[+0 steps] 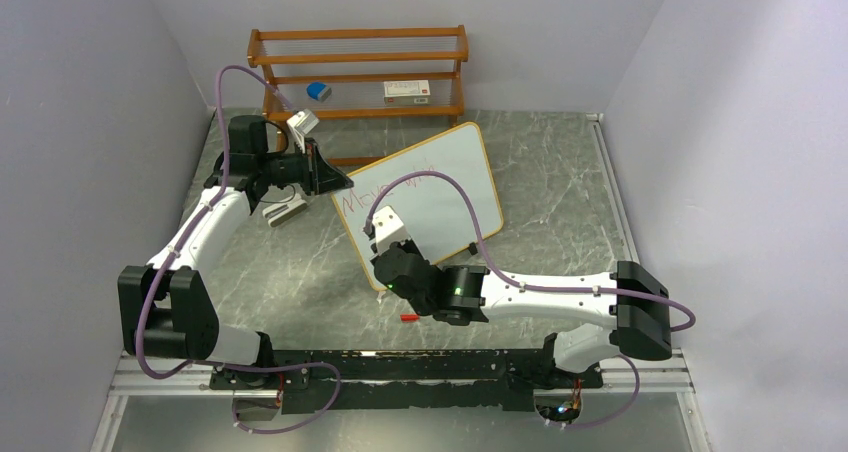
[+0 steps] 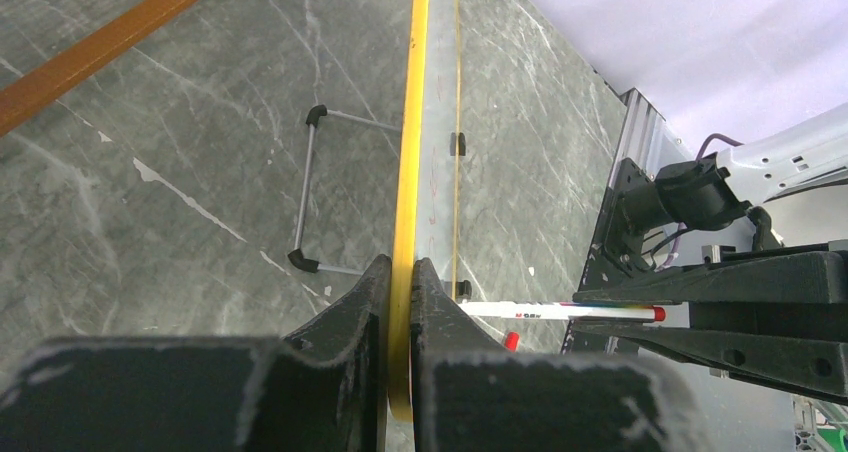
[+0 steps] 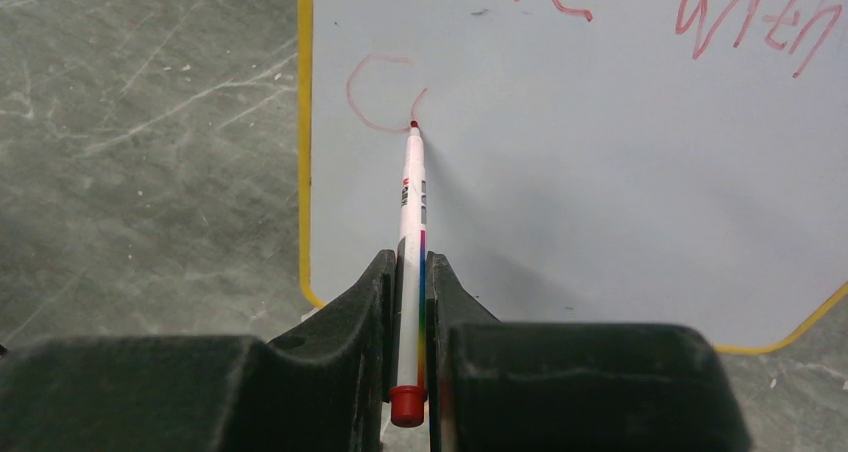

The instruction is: Write a sentence on the whiteboard

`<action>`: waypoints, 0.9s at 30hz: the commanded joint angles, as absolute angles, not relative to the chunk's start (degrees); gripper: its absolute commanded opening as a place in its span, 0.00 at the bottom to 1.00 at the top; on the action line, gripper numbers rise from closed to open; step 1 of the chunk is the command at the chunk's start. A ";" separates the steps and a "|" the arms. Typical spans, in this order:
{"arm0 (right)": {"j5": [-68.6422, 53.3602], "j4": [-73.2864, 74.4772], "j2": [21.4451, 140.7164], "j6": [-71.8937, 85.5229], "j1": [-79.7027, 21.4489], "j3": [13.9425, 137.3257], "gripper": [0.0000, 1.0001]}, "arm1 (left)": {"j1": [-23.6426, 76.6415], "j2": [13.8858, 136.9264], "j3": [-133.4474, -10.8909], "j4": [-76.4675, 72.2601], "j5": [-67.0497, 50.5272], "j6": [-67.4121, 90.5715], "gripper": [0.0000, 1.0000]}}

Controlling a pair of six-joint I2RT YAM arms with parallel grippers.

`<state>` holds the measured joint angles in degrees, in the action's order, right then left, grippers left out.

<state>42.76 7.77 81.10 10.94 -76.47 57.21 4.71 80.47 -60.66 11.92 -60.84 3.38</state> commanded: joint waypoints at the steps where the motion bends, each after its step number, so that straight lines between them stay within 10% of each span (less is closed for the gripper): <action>1: 43.61 11.43 80.95 12.44 -76.10 56.65 0.00 | 4.57 79.63 -60.29 12.39 -58.10 0.70 0.05; 27: 48.62 5.79 80.85 9.08 -75.33 56.91 0.00 | 4.57 79.63 -60.20 12.06 -58.79 0.70 0.05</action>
<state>46.96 9.21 80.75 10.20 -76.16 56.97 4.71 80.47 -60.66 11.92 -60.88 3.38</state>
